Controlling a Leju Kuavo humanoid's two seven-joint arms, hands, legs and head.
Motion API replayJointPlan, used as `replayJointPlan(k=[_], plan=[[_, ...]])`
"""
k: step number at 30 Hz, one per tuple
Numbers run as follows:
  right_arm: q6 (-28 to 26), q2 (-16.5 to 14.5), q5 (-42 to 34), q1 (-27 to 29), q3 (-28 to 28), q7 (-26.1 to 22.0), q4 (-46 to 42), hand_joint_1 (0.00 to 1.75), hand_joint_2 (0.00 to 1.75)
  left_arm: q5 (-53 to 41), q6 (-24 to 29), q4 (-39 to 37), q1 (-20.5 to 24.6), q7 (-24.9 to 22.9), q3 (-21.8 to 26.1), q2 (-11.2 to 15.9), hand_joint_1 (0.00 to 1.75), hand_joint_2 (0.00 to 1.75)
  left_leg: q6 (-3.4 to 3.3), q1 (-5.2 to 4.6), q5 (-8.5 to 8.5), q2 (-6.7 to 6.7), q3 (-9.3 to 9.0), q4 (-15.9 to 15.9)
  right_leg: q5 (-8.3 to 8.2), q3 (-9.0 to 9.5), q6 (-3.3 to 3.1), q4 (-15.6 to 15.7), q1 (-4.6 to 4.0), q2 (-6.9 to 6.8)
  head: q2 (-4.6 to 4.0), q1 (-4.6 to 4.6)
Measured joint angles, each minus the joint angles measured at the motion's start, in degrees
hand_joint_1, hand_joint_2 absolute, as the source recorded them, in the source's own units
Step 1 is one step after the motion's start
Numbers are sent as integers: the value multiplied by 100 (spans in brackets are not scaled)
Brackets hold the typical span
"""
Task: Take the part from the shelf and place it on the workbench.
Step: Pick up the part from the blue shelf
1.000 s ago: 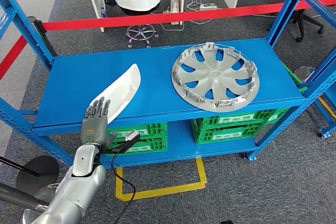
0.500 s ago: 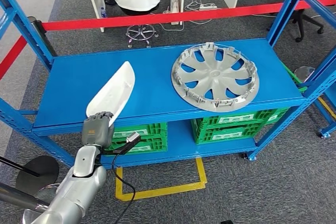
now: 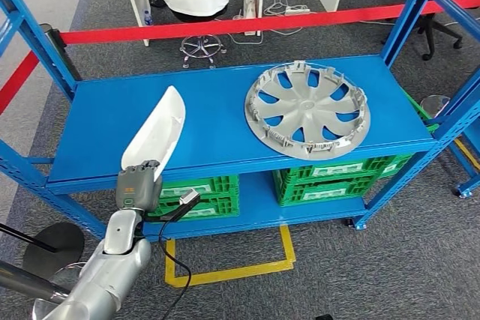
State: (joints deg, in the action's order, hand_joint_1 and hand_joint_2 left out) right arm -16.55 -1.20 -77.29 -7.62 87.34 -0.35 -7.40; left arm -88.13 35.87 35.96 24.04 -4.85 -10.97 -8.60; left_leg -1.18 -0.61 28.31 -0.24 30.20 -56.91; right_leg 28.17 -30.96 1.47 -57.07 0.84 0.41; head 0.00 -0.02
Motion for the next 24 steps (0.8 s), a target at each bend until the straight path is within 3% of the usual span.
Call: replayJointPlan(k=[4,7,9,11,13,18,24], plan=[[-2,0,-24,1,2,0,0,0,0,-11,136,-30,1,-123,-13,15,175,175,0,0,0,0,0,0,0,0,0,0,0,0,0,0],[-4,0,-65,2,2,-1,0,0,0,-15,342,35,-9,-634,-250,110,175,175,0,1,-1,0,0,0,-1,-1,-1,-1,-1,1,0,0],[-16,0,-96,5,2,-16,0,0,0,-15,384,236,-3,-1437,-709,290,175,175,2,3,-4,0,3,0,-4,-8,-3,-1,-3,2,0,0],[-33,0,-127,10,2,-49,0,0,0,-15,388,547,140,-2577,-1507,607,175,175,4,6,-12,-3,17,-1,-8,-21,-7,-2,-7,-4,0,-1],[-44,0,-151,13,2,-77,1,0,0,-18,389,838,428,-3331,-2384,961,175,175,4,8,-21,-18,31,-2,-11,-26,-8,-2,-9,-24,0,-1],[-50,0,-192,8,2,-122,2,0,0,-17,344,1494,939,-3477,-3680,1561,174,175,7,8,-26,-25,38,-2,-16,-32,-9,-5,-8,-18,0,1],[-62,0,-228,15,1,-165,2,0,0,-17,44,2434,1410,-3489,-4312,2093,163,175,8,7,-26,-22,39,-2,-19,-36,-10,-5,-8,-20,0,0]])
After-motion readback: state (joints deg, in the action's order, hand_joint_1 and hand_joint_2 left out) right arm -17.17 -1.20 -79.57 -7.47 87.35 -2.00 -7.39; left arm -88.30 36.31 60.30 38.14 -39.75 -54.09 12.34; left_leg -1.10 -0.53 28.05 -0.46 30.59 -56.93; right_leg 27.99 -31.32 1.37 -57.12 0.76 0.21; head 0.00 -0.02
